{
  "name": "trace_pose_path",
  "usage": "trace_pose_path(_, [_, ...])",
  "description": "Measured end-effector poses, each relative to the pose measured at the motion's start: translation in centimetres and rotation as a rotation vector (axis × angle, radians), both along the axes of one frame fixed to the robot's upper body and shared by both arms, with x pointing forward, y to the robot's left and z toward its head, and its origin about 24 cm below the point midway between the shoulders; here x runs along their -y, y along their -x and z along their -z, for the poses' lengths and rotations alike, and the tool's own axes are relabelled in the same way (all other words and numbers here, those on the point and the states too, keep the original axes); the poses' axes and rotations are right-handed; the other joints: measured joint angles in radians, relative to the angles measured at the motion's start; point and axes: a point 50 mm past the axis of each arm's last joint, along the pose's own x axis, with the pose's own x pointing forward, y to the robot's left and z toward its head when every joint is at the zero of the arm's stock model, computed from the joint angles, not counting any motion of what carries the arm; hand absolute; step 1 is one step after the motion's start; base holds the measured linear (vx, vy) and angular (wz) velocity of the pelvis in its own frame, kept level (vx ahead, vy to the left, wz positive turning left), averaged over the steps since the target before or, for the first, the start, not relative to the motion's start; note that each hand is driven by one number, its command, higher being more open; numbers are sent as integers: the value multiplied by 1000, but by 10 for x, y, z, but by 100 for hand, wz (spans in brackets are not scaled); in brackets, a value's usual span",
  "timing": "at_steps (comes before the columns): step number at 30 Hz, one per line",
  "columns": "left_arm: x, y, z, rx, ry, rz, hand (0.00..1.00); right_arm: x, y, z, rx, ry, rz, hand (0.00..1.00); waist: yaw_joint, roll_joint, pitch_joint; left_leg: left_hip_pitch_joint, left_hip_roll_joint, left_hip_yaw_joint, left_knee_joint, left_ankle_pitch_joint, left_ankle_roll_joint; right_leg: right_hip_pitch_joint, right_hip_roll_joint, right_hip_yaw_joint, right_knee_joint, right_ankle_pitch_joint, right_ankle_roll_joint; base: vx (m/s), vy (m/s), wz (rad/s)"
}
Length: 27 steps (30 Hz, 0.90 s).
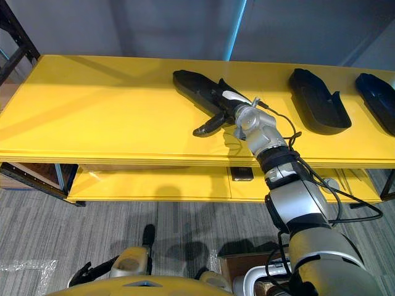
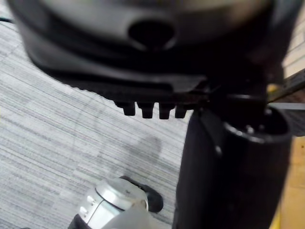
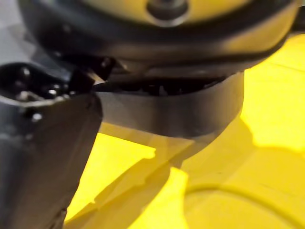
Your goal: Walk over and take three plastic housings, then place them on the shelf
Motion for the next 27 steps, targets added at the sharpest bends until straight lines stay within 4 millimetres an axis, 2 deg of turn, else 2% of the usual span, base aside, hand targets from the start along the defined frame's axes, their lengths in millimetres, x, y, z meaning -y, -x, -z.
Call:
trace_pose_path(10, [3,-4,-1,18,5,6,100,18,-3,-7,52,-88,225,100,0,7,25,0,-3,0,-2,0,0,0,-3,-1,0,2,2,0,0,0])
trace_pose_path(15, [3,-4,-1,18,5,7,100,21,-4,-7,94,-103,233,100,-1,7,26,-1,-3,0,-2,1,2,0,-3,-1,-1,1,2,0,0,0])
trace_pose_path(18, [2,-4,-1,18,5,8,100,15,-5,-11,125,-137,182,100,-7,6,26,-1,1,3,-1,2,2,-1,-1,2,-3,6,8,8,-16,-3])
trace_pose_path(21, [0,-3,-2,19,4,6,100,-2,1,-27,215,-155,62,100,-15,3,28,-1,6,15,0,0,1,-2,5,14,-16,9,10,4,-8,-11])
trace_pose_path(24, [-3,-1,-2,18,6,-3,100,-26,18,-56,317,-223,-131,100,-34,-3,27,0,16,35,1,-5,0,-9,8,31,-18,14,9,40,-34,-16])
trace_pose_path(27, [-8,1,-3,22,0,-19,100,-44,37,-82,372,-312,-306,100,-61,-21,25,4,18,61,1,-5,0,-13,9,56,-17,16,6,47,-26,-22])
